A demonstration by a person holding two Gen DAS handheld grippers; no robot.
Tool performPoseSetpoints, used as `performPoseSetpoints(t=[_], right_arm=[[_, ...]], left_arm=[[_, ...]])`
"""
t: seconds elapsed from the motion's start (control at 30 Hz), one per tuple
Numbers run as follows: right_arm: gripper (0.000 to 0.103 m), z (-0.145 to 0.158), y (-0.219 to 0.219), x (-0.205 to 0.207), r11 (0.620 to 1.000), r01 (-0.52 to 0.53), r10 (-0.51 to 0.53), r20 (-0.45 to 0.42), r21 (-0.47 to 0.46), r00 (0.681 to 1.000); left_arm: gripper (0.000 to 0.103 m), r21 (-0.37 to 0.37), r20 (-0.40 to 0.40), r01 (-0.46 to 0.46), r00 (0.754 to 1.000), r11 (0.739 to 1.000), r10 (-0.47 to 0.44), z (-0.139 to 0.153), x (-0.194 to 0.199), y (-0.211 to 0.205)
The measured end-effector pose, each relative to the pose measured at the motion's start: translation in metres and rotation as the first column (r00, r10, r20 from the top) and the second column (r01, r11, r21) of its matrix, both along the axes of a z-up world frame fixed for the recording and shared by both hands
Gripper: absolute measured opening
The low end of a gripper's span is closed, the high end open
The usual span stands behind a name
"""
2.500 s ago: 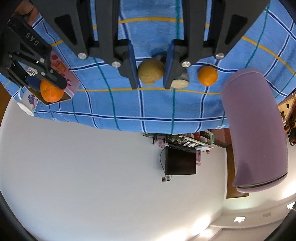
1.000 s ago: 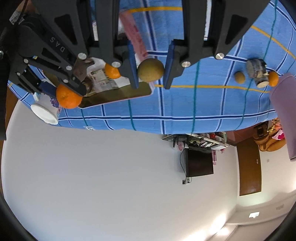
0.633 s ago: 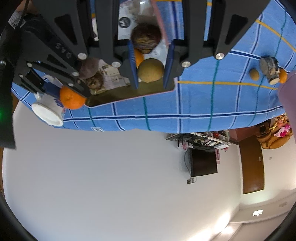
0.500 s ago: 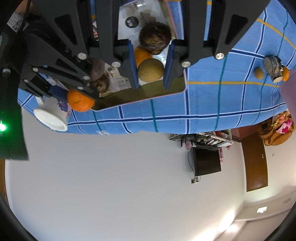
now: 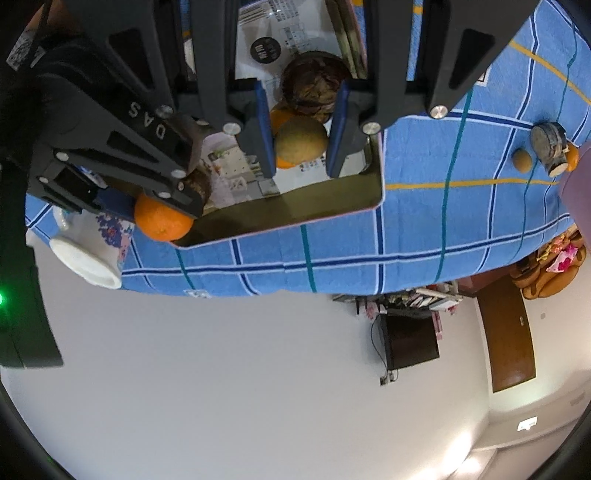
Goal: Organize fruits
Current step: 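Carry the orange and kiwi over the pink tin with both tools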
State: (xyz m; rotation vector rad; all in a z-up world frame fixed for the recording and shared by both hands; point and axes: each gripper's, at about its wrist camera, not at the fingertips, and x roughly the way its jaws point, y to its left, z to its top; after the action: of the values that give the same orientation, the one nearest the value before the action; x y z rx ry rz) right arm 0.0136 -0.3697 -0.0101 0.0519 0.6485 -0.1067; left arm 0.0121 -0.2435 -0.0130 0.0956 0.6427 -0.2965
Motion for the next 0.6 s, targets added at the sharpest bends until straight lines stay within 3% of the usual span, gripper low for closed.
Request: performPoseSetpoints(t=[0.6], right_arm=[[0.051, -0.0089, 0.0074, 0.0115, 0.999, -0.040, 0.040, -0.022, -0.002, 0.999]], left_arm=[[0.030, 0.001, -0.032, -0.035, 0.999, 0.999, 0.035, -0.0037, 0.0059, 0.0058]])
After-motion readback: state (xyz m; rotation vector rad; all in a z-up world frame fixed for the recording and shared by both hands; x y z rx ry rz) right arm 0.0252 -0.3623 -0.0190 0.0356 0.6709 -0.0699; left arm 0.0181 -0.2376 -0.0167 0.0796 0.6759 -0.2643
